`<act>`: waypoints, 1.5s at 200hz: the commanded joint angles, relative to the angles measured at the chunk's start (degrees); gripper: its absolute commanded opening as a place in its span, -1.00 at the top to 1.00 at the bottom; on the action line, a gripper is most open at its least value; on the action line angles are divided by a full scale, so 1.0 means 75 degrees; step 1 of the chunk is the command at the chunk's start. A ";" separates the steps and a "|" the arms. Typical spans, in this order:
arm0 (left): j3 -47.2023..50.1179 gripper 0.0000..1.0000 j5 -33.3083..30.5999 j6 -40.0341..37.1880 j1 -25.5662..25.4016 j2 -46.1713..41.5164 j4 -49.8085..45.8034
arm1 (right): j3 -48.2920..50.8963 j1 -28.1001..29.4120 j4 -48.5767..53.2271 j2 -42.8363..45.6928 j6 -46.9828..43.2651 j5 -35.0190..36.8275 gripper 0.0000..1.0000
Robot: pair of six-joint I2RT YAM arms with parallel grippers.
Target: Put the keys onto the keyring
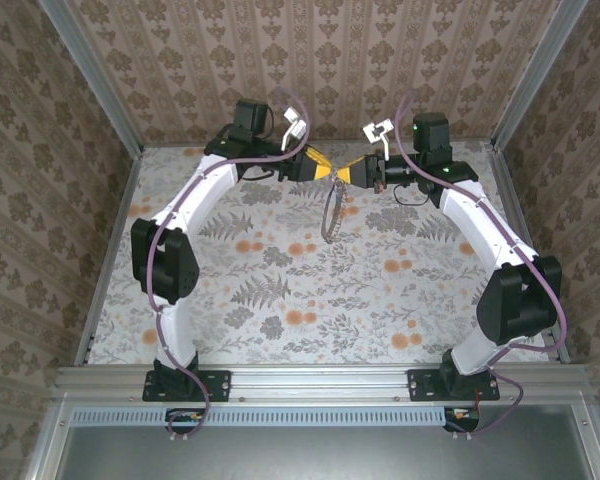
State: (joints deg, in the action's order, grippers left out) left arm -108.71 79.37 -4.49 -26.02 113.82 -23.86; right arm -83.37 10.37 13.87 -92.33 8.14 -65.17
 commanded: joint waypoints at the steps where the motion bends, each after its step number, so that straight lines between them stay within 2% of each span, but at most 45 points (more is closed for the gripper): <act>1: -0.0008 0.48 0.0262 0.0133 -0.0209 -0.0270 0.0215 | 0.0070 0.0034 -0.0235 -0.0017 0.0098 -0.0083 1.00; 78: 0.0067 0.49 0.0388 -0.0040 -0.0281 -0.0258 -0.0002 | 0.0062 0.0016 -0.0277 -0.0017 0.0110 -0.0043 1.00; 106: 0.0085 0.57 0.0473 -0.0177 -0.0249 -0.0281 -0.0151 | 0.0066 -0.0001 -0.0258 -0.0023 0.0111 -0.0008 1.00; 141: 0.0126 0.85 0.0652 -0.0262 -0.0201 -0.0322 -0.0185 | 0.0116 -0.0023 -0.0315 -0.0029 0.0156 0.0017 1.00; 174: 0.0121 0.87 0.0722 -0.0279 -0.0220 -0.0322 -0.0175 | 0.0138 -0.0025 -0.0427 -0.0048 0.0238 0.0005 1.00; 202: 0.0125 0.99 0.0802 -0.0315 -0.0268 -0.0345 -0.0182 | 0.0152 -0.0024 -0.0580 -0.0044 0.0366 -0.0018 1.00; 259: 0.0312 1.00 0.0761 -0.0479 -0.0386 -0.0492 -0.0178 | 0.0188 -0.0023 -0.0840 -0.0023 0.0624 0.0113 1.00; 283: 0.0411 1.00 0.0493 -0.0054 -0.0380 -0.0516 0.0293 | 0.0418 -0.0125 -0.1432 0.0114 0.1119 0.0237 0.43; 300: 0.0640 1.00 0.0132 0.0719 -0.0354 -0.0551 0.1186 | 0.0690 -0.0271 -0.1931 0.0299 0.1513 0.0228 0.26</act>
State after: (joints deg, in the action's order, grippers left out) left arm -105.73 80.68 -4.78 -28.12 113.25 -22.61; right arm -80.60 9.89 7.25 -92.29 14.68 -64.53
